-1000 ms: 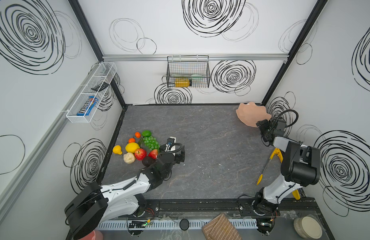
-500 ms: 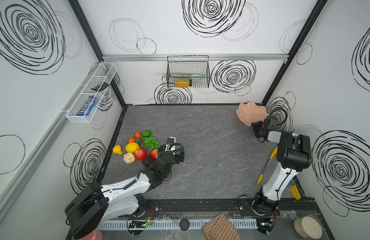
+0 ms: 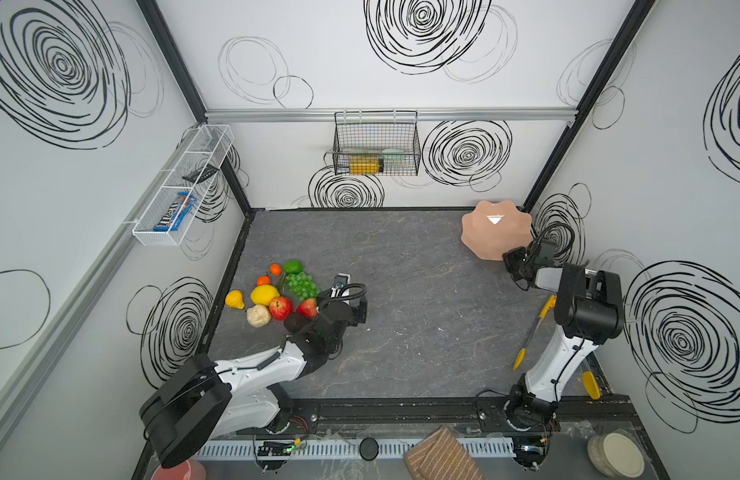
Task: Place and organize the fake fruits in the fruit bowl
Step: 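Grasp the bowl rim with the right gripper and drag it toward the table centre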
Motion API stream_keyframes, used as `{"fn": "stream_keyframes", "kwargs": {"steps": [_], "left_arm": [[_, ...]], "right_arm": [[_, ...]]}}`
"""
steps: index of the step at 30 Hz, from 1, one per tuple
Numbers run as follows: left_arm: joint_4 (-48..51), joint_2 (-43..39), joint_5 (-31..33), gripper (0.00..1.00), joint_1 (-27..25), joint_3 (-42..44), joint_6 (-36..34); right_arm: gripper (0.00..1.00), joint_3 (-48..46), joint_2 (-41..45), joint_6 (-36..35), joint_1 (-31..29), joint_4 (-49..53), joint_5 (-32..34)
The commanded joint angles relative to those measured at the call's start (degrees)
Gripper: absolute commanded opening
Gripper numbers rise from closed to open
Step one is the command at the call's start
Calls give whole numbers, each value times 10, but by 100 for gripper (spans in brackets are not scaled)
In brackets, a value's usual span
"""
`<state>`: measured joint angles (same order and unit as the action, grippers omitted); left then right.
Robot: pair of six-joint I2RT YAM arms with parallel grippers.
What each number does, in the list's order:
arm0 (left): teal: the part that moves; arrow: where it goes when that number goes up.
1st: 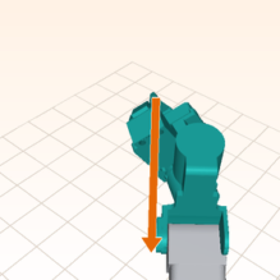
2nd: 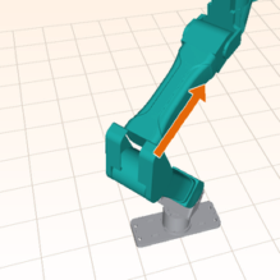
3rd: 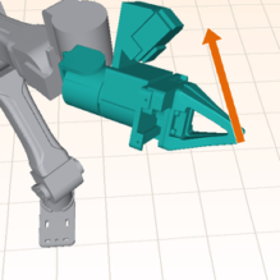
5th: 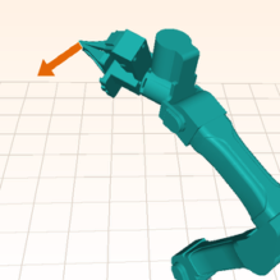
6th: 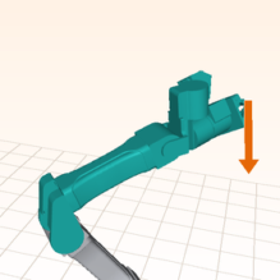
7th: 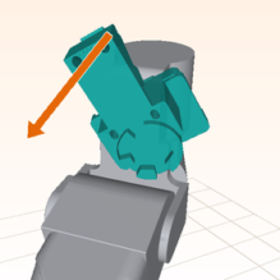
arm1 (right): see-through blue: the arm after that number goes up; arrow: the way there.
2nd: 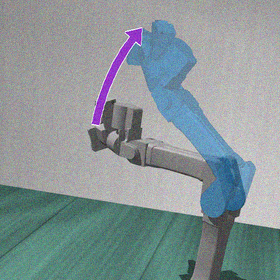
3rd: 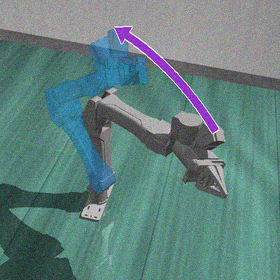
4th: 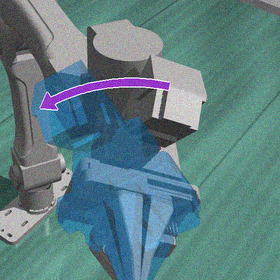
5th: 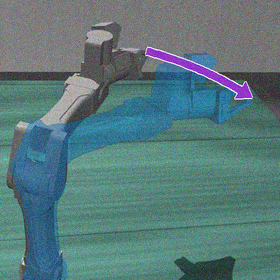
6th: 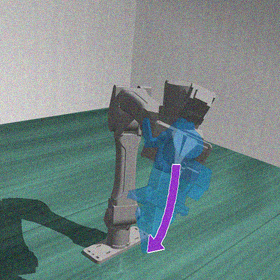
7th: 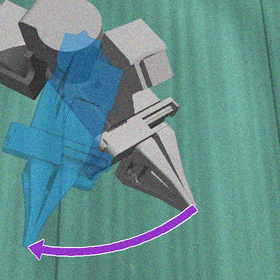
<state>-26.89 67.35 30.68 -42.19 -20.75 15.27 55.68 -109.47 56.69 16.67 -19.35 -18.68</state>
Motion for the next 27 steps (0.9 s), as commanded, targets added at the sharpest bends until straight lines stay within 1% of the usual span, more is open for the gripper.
{"fn": "stream_keyframes", "kwargs": {"steps": [1,6,10,14,18,22,27], "left_arm": [[-17,-4,7,96,4,-16,11],[-21,-29,28,96,7,-4,11],[-26,-60,50,96,14,13,18],[-19,-96,60,96,21,27,28],[-17,-134,92,96,20,44,31],[-18,-162,118,96,21,59,37],[-21,-179,121,96,21,67,40]], "right_arm": [[7,-33,46,4,-4,-22,-23],[5,-97,107,-3,-23,-25,-56],[3,-143,157,-23,-48,-12,-104],[2,-161,204,-79,-98,52,-130],[2,-182,243,-108,-149,94,-166],[2,-184,274,-141,-217,154,-186],[2,-201,308,-150,-295,195,-189]]}}
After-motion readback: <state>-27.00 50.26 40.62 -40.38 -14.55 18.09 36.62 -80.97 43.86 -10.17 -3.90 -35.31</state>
